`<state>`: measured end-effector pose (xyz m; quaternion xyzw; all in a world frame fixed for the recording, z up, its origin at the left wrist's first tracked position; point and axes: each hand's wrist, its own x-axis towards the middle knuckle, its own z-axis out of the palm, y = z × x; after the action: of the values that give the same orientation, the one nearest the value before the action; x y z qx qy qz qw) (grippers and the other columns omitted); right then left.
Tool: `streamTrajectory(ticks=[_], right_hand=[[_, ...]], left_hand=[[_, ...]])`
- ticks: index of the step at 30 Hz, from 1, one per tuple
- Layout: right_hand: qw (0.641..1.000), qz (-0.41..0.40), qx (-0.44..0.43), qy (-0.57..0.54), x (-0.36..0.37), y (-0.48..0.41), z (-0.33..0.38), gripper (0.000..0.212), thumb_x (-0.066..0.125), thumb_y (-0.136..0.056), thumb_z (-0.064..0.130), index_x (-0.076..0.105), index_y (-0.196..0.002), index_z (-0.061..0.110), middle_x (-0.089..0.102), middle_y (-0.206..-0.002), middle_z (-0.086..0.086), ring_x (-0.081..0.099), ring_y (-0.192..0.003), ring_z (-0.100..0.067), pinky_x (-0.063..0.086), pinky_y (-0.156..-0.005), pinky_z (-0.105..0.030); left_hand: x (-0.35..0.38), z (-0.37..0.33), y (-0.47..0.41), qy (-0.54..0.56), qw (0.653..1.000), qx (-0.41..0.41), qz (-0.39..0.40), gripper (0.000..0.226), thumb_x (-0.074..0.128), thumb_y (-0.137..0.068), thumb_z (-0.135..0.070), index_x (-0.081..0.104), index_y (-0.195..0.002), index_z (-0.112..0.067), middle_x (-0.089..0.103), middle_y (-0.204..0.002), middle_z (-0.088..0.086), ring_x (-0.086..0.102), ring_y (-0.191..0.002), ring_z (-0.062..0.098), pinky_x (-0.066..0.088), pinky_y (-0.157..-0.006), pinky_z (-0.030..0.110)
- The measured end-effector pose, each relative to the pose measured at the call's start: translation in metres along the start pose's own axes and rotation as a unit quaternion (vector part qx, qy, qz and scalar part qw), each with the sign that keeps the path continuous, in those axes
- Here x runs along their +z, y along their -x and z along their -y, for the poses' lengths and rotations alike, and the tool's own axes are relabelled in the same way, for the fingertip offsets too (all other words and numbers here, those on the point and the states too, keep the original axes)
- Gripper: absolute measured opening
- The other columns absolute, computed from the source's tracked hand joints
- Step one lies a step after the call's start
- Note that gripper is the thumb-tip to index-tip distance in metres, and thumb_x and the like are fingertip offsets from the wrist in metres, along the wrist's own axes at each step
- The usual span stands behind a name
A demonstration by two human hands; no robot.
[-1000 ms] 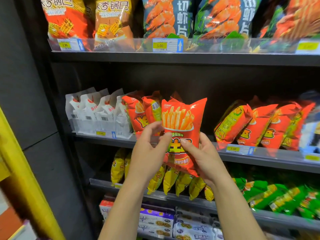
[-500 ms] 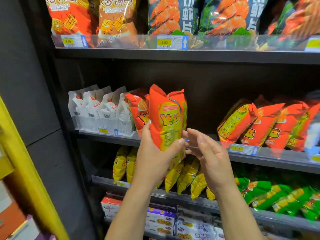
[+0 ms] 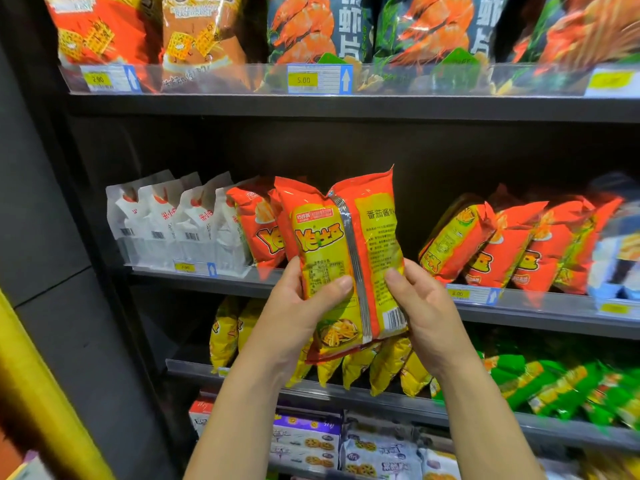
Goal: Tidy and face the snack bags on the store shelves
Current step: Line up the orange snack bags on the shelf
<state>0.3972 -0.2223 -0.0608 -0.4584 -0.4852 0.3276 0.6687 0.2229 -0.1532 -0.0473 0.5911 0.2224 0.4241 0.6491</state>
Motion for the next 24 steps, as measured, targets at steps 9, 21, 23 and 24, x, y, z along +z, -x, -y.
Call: streamTrajectory(ticks=[9,21,23,24], right_hand=[[0.999,0.007,-0.006,0.043,-0.053,-0.021,0.002,0.039,0.058,-0.100,0.032,0.061,-0.137,0.017,0.074,-0.129,-0.002,0.071,-0.119,-0.018,0.059,-0.096,-0.035],[0.635,-0.046,-0.232,0.735,-0.164,-0.100,0.031,0.065,0.079,-0.079,0.056,0.068,-0.133,0.020,0.063,-0.141,-0.009,0.053,-0.128,-0.041,0.043,-0.100,-0.057],[0.600,-0.026,-0.201,0.774,-0.173,-0.107,0.035,0.070,0.085,-0.074,0.054,0.068,-0.134,0.021,0.060,-0.144,-0.013,0.050,-0.133,-0.046,0.041,-0.104,-0.061],[0.584,-0.016,-0.187,0.790,-0.178,-0.110,0.037,0.074,0.086,-0.072,0.055,0.067,-0.135,0.022,0.059,-0.145,-0.014,0.049,-0.134,-0.047,0.040,-0.105,-0.063]], left_hand=[[0.034,0.008,-0.032,-0.059,0.998,0.030,-0.023,0.050,0.079,-0.086,-0.021,0.063,-0.133,-0.026,0.077,-0.122,-0.010,0.074,-0.113,0.010,0.062,-0.089,0.030],[0.109,0.032,-0.113,-0.170,0.949,0.129,-0.234,0.059,0.087,-0.085,-0.033,0.055,-0.135,-0.032,0.071,-0.121,-0.015,0.070,-0.109,0.002,0.062,-0.093,0.038],[0.118,0.040,-0.127,-0.184,0.940,0.137,-0.252,0.058,0.087,-0.086,-0.033,0.053,-0.134,-0.033,0.070,-0.121,-0.014,0.068,-0.111,0.004,0.061,-0.094,0.039],[0.121,0.045,-0.134,-0.193,0.936,0.139,-0.261,0.058,0.087,-0.086,-0.034,0.053,-0.133,-0.034,0.069,-0.121,-0.013,0.068,-0.112,0.006,0.061,-0.094,0.040]])
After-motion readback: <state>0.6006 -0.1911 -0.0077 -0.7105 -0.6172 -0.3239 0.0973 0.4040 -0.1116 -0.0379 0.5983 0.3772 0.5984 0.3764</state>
